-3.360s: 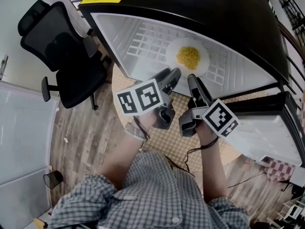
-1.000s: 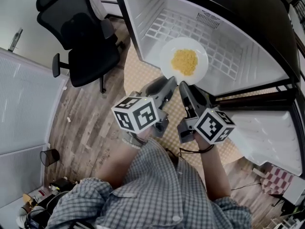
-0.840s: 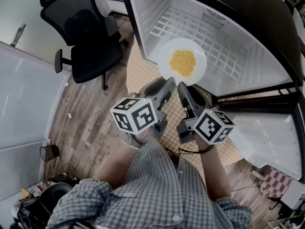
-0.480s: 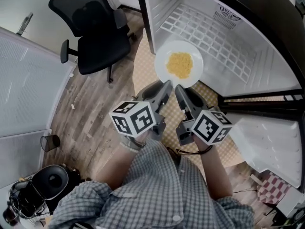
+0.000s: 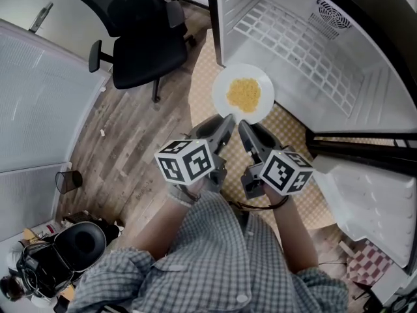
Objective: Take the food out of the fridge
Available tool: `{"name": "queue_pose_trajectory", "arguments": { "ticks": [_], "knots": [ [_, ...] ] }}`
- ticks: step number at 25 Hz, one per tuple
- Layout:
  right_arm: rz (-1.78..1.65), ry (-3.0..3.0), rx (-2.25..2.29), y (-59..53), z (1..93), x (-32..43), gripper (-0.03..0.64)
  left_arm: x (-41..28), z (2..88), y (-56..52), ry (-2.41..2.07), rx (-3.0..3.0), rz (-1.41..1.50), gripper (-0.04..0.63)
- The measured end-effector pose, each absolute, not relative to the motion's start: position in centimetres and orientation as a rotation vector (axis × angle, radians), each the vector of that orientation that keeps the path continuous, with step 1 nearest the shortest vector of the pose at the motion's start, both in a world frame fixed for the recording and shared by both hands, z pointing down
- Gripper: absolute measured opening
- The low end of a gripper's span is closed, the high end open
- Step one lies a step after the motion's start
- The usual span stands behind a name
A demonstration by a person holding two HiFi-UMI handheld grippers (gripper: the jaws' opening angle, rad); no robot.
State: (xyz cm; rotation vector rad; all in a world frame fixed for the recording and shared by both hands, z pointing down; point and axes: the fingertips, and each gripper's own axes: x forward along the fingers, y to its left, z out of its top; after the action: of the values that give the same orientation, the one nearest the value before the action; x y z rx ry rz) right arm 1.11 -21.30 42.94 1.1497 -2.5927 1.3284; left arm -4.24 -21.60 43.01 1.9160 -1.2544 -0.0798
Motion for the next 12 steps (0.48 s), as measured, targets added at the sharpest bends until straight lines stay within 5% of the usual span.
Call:
{"name": "queue_pose_trajectory", "arguments": {
  "ticks": [12],
  "knots": [
    [1.453, -2.449, 1.065, -20.0, 49.2, -0.3, 0.109, -5.6, 49.2, -20.3, -1.272, 1.802, 0.033, 0.104]
  ]
}}
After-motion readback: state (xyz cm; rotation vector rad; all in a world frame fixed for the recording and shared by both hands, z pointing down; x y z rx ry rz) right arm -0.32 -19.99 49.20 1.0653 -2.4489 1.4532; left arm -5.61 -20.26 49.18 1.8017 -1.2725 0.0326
